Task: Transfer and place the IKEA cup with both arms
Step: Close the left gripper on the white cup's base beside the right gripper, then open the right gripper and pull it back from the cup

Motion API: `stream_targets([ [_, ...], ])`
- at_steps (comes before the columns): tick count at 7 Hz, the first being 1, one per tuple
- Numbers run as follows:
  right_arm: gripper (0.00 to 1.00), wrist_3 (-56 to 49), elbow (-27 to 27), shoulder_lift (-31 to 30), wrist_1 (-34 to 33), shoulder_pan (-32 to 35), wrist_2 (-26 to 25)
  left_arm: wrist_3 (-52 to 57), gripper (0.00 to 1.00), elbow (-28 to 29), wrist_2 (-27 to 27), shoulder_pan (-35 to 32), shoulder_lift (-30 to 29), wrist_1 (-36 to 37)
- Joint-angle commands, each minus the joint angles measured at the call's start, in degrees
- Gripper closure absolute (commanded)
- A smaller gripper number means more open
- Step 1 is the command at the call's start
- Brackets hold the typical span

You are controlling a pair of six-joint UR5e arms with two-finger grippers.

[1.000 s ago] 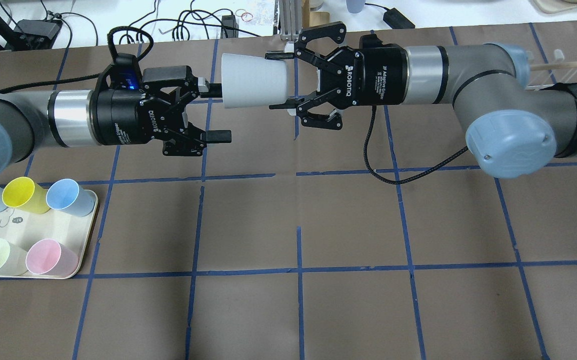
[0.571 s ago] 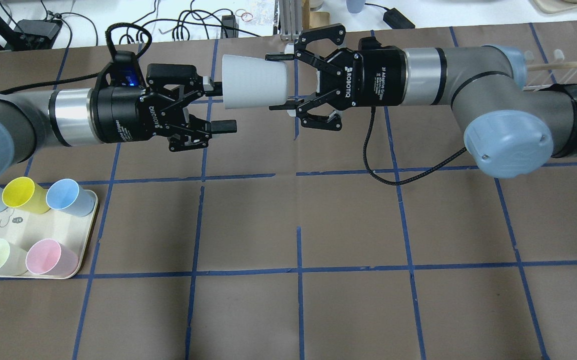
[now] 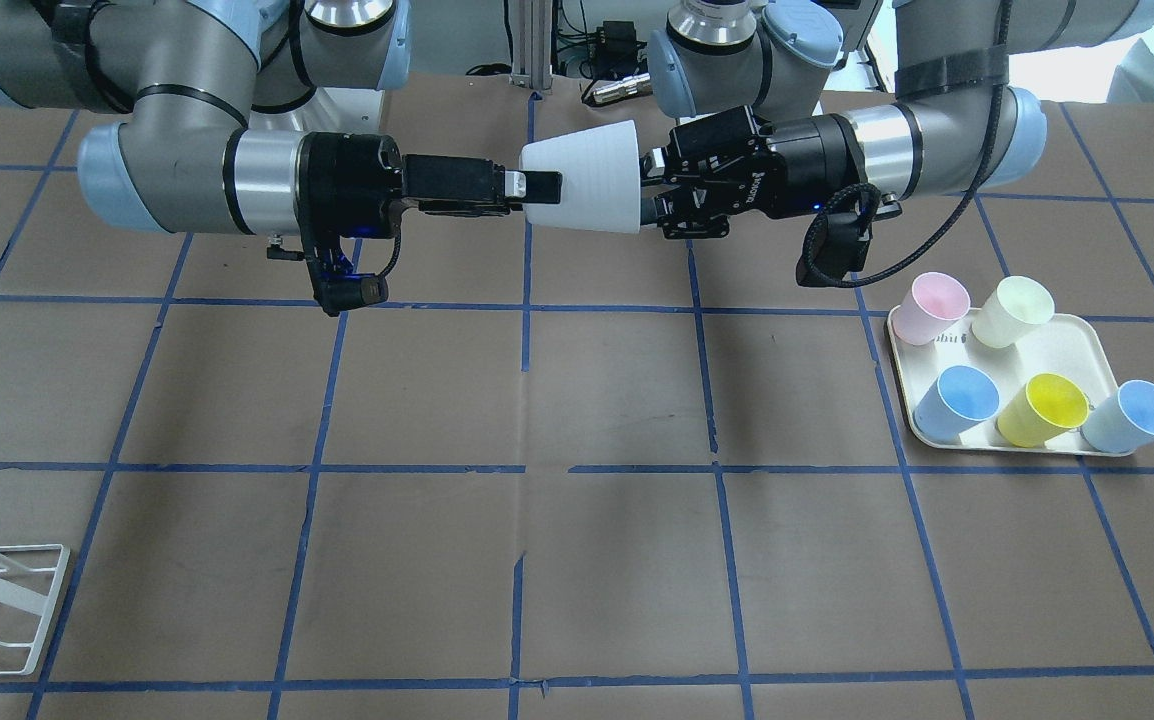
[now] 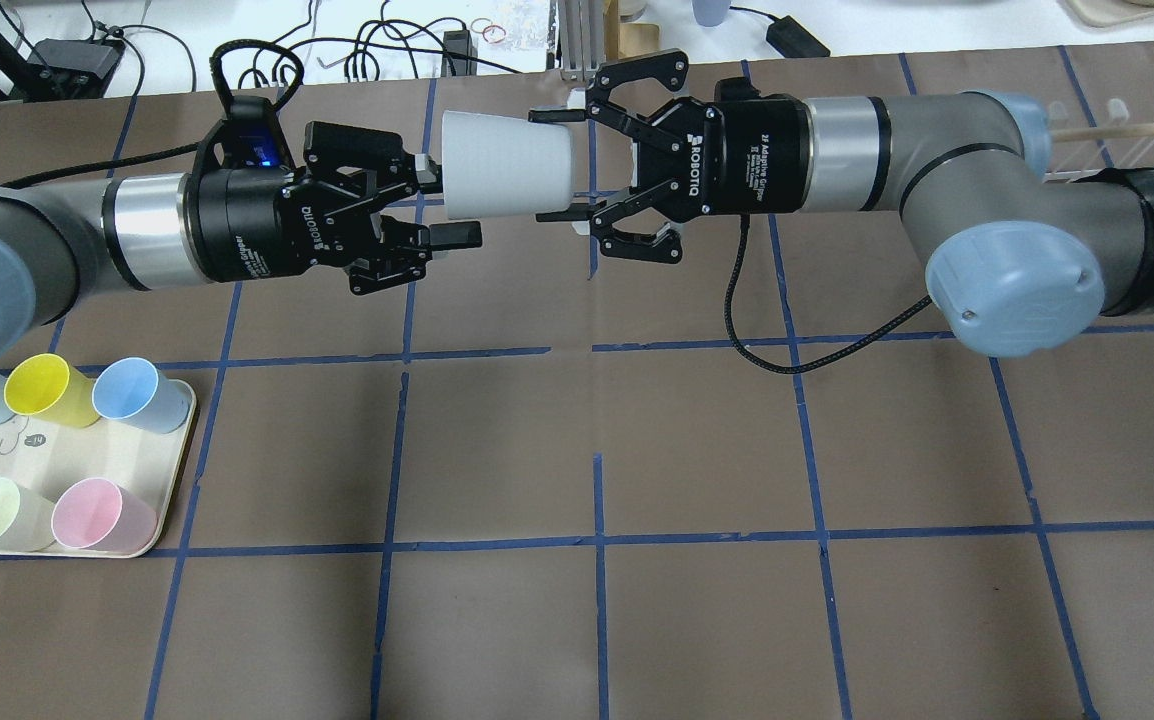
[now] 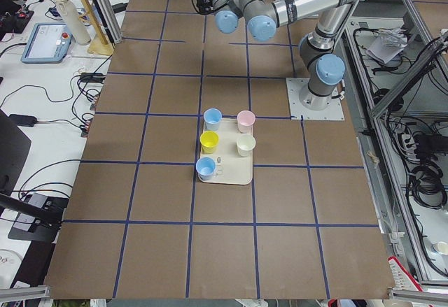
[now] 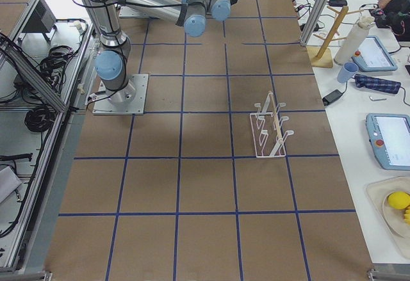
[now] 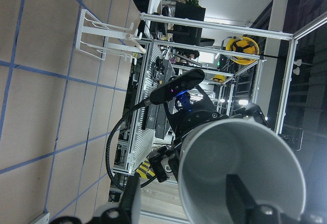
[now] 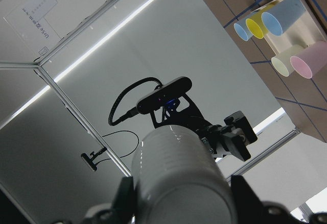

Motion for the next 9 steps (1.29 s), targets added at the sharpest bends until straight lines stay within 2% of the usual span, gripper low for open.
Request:
stream_targets([
  [1, 1.00, 0.03, 0.00, 0.00, 0.07, 0.06, 0.00, 0.23, 0.67, 0.00, -0.15, -0.43, -0.14, 1.32],
  [2, 1.00, 0.03, 0.00, 0.00, 0.07, 0.06, 0.00, 0.40, 0.94, 0.00, -0.07, -0.43, -0.14, 1.77],
  [3, 1.00, 1.42, -0.09, 0.00, -0.02, 0.06, -0.09, 0.58, 1.00, 0.00, -0.06, -0.43, -0.14, 1.69],
  [4, 1.00, 1.69, -0.09, 0.00, -0.11, 0.06, -0.09, 0.58, 1.00, 0.00, -0.06, -0.34, -0.05, 1.69],
  [5, 0.92, 1.61, -0.09, 0.00, -0.11, 0.06, -0.26, 0.41, 1.00, 0.09, -0.06, -0.34, 0.13, 1.69],
  [6, 0.04, 1.87, -0.09, 0.08, -0.20, 0.06, -1.31, 0.40, 1.00, 0.18, -0.06, -0.25, 0.21, 1.69],
  [7, 0.00, 3.18, -0.61, 0.08, -0.28, -0.11, -1.32, 0.40, 1.00, 0.27, -0.06, -0.25, 0.39, 1.69],
  [9, 0.00, 3.45, -0.88, 0.08, -0.28, -1.34, -0.97, -0.30, 1.00, 0.62, 0.63, 0.10, 0.65, 1.69],
])
